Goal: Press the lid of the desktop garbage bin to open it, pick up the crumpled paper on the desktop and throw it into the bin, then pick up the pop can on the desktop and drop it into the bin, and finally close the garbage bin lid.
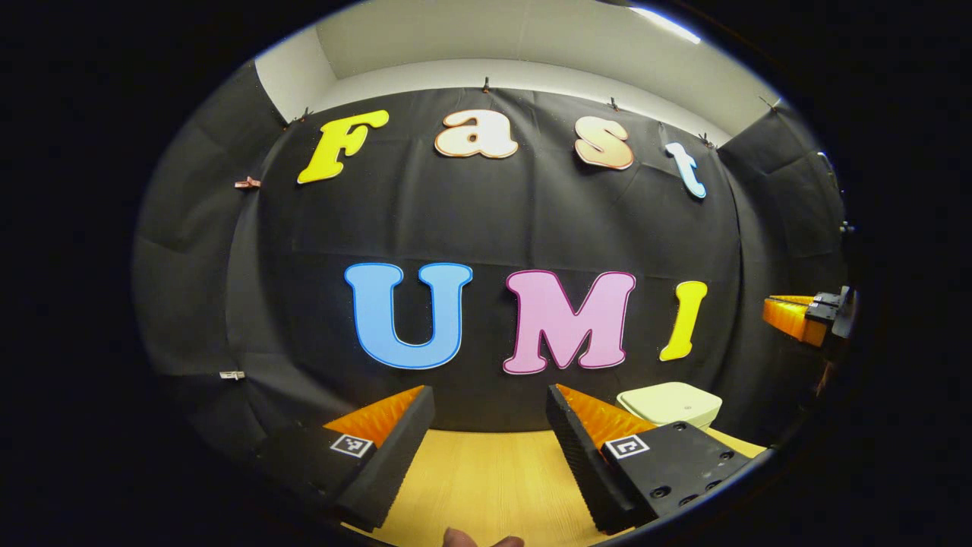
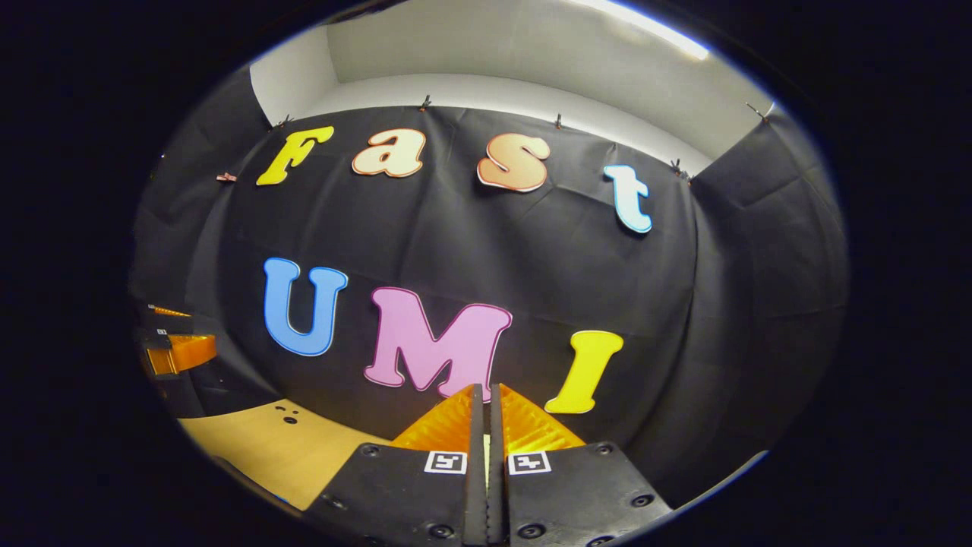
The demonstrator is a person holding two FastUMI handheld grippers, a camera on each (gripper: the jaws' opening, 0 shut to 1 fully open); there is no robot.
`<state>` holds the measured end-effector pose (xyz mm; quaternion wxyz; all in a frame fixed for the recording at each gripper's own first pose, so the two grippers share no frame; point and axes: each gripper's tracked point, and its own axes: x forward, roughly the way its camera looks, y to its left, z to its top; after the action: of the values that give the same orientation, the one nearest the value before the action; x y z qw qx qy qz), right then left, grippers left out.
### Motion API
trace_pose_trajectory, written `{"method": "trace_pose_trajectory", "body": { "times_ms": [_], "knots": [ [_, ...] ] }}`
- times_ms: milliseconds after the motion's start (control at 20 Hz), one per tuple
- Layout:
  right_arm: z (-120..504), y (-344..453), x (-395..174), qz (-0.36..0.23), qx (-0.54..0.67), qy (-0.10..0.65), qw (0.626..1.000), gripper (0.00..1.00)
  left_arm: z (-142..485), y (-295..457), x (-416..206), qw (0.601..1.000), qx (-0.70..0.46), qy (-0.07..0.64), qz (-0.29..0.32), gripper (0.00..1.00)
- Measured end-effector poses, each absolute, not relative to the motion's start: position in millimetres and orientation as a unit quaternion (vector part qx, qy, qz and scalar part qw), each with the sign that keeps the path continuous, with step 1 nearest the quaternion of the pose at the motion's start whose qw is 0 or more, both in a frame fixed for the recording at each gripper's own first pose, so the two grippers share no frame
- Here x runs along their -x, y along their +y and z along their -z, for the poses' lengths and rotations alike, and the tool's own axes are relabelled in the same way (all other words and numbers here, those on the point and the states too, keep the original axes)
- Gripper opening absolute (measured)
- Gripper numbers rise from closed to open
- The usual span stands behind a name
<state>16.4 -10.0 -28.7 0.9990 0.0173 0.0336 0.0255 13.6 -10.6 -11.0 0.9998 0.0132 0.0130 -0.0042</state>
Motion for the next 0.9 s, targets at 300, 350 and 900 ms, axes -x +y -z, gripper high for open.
{"method": "trace_pose_trajectory", "body": {
  "times_ms": [300,350,900],
  "knots": [
    [97,-27,-59,-0.035,-0.032,0.122,0.991,0.05,13,-12,-13,1.0,-0.016,0.014,0.003,0.95],
    [107,-26,-65,-0.039,-0.033,0.13,0.99,0.05,13,-12,-13,1.0,-0.017,0.014,0.002,0.95],
    [201,-8,-106,-0.059,-0.041,0.189,0.979,0.05,17,-15,-17,0.999,-0.029,0.023,-0.002,0.95]
  ]
}}
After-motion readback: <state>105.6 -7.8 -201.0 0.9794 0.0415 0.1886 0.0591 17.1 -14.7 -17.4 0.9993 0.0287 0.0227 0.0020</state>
